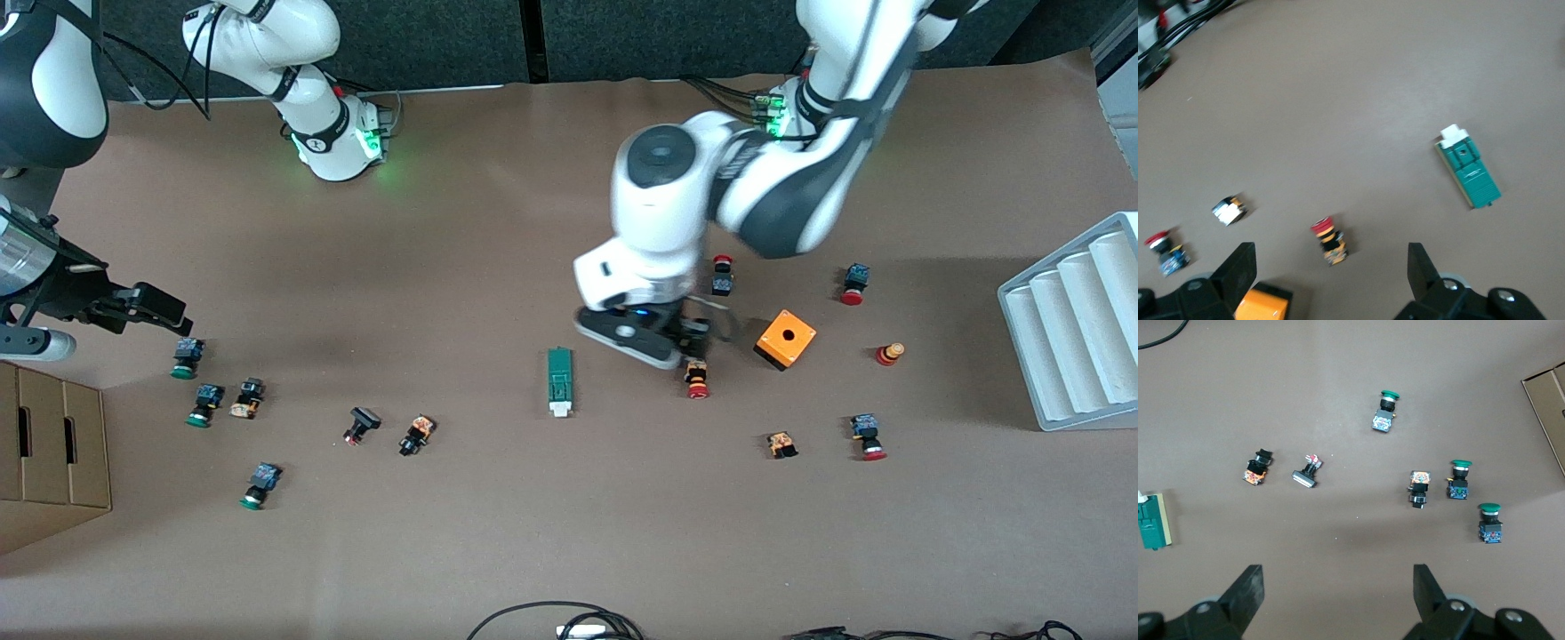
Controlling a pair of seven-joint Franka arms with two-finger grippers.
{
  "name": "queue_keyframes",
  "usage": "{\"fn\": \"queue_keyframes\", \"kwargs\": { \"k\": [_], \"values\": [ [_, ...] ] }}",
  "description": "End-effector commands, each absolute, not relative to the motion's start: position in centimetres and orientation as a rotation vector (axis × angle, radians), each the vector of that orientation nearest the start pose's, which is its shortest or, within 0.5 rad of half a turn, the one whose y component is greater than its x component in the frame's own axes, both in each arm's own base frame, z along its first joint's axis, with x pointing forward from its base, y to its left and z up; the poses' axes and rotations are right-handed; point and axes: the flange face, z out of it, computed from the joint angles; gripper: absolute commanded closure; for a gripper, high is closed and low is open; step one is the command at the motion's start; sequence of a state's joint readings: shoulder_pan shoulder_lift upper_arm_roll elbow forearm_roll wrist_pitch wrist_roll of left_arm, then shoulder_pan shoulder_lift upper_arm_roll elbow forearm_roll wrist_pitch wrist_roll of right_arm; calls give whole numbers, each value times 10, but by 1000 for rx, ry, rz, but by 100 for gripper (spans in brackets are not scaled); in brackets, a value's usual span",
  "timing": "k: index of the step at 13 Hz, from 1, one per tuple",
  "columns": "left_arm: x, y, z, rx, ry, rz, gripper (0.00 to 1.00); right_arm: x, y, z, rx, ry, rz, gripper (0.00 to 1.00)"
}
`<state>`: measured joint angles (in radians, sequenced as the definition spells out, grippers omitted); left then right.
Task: Close load switch with both arms
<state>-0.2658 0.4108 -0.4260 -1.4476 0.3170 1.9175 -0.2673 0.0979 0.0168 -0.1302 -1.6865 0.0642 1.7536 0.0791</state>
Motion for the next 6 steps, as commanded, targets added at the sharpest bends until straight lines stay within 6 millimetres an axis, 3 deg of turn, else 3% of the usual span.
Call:
{"fn": "queue_keyframes", "kwargs": {
  "k": [1,4,6],
  "values": [
    [567,-331,522,-2993,697,-141,0,576,-11,583,-3061,200,-87,0],
    [571,-266,553,-2996,572,-23,0,575,-11,584,-3058,202,-84,0],
    [575,-223,559,-2991,521,77,0,575,-12,583,-3058,207,-77,0]
  ]
}}
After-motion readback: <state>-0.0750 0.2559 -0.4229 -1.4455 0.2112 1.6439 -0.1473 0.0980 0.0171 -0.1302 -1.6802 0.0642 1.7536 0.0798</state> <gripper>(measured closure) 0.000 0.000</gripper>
